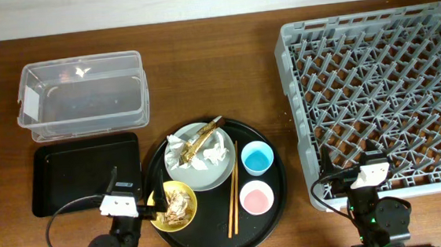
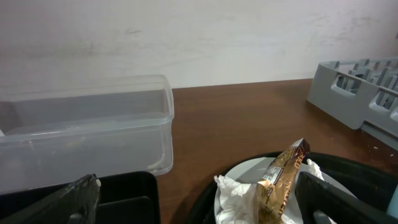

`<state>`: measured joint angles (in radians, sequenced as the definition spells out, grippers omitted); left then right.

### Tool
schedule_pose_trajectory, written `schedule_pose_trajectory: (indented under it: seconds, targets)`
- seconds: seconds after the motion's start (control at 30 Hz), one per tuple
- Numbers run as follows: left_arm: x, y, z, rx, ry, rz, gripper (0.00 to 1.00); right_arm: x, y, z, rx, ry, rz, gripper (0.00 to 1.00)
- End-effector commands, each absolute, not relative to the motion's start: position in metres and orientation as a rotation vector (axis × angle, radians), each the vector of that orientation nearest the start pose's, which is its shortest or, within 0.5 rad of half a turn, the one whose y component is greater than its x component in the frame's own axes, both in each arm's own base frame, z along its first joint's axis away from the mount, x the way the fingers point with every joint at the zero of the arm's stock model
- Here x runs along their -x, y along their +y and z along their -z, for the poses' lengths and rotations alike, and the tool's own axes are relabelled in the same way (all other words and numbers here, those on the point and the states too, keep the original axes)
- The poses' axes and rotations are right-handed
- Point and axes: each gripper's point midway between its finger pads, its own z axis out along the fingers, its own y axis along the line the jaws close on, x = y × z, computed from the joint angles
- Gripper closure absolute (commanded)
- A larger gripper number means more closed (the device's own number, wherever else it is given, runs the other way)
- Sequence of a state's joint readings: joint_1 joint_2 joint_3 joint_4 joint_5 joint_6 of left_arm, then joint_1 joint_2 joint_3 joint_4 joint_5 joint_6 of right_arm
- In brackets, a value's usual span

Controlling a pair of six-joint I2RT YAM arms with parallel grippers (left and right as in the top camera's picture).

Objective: Sort waste into correct bins and load items into the dishwasher rack
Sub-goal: 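Move the left gripper toward the white plate on the black tray, then grasp the gold snack wrapper with the left gripper and carry it to the clear bin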

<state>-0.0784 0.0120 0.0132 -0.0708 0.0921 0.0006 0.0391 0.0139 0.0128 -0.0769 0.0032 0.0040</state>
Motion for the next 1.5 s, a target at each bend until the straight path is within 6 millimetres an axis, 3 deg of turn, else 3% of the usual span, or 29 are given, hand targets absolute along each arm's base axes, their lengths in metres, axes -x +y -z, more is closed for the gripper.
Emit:
schedule_pose_trajectory:
  seconds: [0.0,0.87,1.0,1.1,1.27,1.47]
  targets:
    - [-0.244,-0.033,-0.158,-0.139,1.639,0.114,0.01,-0.246,0.009,-0.156,0.018,1.649,-0.033,0.02]
    - [-0.244,-0.033,-0.159,-0.139,1.636,0.114,0.01,-0.246,0.009,-0.156,0.018,1.649,-0.034,0.02]
    - [-0.244,-0.033,-0.159,-0.139,1.637,0.116,0.01,-0.246,0.011,-0.156,-0.078,1.647,-0.137,0.02]
    - [-0.24,-0.033,-0.159,-0.12,1.693,0.138,0.01,-0.243,0.017,-0.162,-0.061,1.669,-0.179,0.02]
    - [-0.237,-0.033,-0.178,-0.122,1.836,0.14,0.01,-0.226,0.017,-0.182,-0.07,1.807,-0.173,0.02]
    - [-0.268,-0.037,-0.206,-0.128,2.145,0.152,0.01,-0.208,0.016,-0.208,-0.087,2.069,-0.16,0.02]
